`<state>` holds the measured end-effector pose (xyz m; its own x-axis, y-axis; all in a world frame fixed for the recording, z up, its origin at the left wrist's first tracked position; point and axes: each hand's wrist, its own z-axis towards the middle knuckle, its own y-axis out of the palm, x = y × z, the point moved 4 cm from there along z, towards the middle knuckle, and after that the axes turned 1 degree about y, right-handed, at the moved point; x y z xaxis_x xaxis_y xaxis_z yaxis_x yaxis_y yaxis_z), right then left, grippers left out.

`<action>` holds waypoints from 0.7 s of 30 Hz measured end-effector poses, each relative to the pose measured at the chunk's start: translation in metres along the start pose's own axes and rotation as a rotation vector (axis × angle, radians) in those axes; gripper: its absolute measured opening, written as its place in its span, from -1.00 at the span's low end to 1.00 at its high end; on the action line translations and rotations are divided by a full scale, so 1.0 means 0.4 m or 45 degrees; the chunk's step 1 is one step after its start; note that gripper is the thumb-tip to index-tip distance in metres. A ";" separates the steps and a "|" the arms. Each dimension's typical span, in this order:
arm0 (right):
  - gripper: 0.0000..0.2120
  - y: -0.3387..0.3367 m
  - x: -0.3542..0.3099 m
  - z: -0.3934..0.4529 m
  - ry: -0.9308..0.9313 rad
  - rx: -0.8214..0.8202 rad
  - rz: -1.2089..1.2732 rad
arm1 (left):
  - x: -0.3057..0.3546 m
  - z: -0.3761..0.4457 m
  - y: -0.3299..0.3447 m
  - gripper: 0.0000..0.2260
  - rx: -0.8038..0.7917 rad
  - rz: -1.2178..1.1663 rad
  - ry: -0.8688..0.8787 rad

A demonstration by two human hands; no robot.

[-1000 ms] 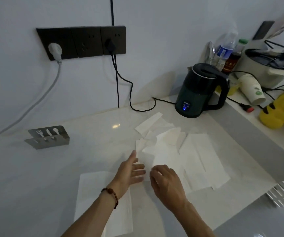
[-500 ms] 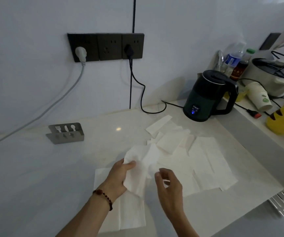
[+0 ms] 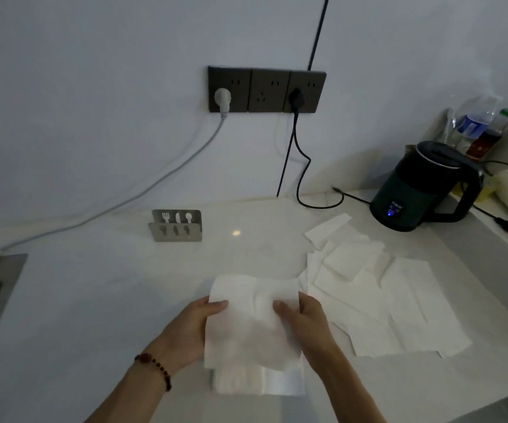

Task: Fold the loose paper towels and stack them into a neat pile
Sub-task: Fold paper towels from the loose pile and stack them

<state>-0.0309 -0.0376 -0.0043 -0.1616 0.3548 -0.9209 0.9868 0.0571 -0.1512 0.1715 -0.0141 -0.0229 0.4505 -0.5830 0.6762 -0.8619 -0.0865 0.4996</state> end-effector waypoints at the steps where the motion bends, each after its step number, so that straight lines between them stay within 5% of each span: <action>1: -0.90 0.012 -0.009 -0.004 -0.021 -0.038 -0.046 | 0.004 -0.006 -0.011 -0.74 0.016 0.059 0.009; 7: -0.87 0.059 0.027 -0.012 0.071 -0.066 -0.127 | 0.035 -0.042 -0.065 -0.91 0.427 0.608 0.245; 13: -0.65 0.090 0.097 -0.019 0.121 0.067 -0.507 | 0.010 -0.044 -0.119 -0.93 0.523 1.042 0.291; 21: -0.89 0.106 0.113 -0.019 0.088 0.149 -0.572 | -0.011 -0.032 -0.139 -0.94 0.568 1.049 0.364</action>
<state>0.0037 -0.0120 -0.0497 -0.5682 0.3804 -0.7297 0.8119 0.1148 -0.5723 0.2205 0.0034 -0.0467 -0.3431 -0.3851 0.8567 -0.9144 -0.0718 -0.3984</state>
